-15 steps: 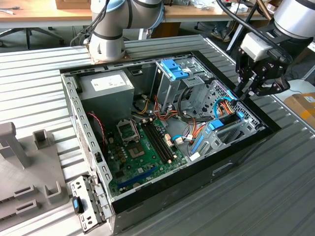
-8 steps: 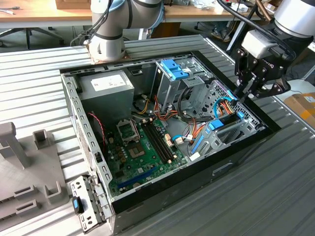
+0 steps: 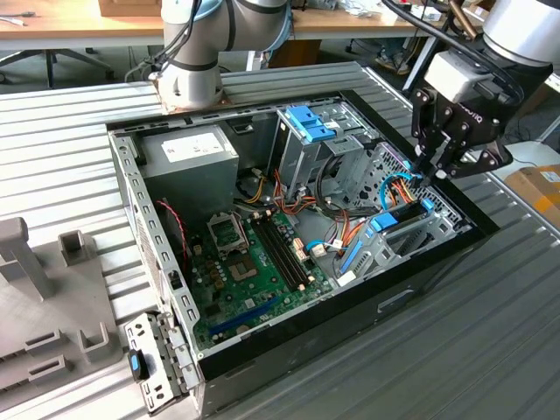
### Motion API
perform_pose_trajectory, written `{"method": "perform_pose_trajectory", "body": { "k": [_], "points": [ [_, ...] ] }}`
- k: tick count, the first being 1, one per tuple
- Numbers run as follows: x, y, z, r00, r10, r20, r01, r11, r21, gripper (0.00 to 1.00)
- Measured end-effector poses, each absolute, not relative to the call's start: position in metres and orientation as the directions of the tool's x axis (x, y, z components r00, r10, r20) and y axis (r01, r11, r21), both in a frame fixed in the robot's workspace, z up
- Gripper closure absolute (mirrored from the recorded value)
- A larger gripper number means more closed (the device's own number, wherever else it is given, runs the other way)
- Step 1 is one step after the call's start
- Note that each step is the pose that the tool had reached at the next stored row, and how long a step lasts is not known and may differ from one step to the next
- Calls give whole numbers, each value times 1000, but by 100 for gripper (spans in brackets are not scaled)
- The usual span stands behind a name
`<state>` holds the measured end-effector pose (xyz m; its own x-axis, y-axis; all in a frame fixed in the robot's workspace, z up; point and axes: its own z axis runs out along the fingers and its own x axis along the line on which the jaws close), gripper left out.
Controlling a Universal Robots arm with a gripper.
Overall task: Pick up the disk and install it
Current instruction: 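Insert the second disk wire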
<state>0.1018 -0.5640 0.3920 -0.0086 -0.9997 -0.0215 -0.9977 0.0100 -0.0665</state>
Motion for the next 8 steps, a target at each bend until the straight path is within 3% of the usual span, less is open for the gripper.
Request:
{"method": "perform_pose_trajectory", "body": {
  "k": [8],
  "points": [
    [102, -564, 387, -9, -1000, -21, -998, 10, -66, 69]
  ]
}}
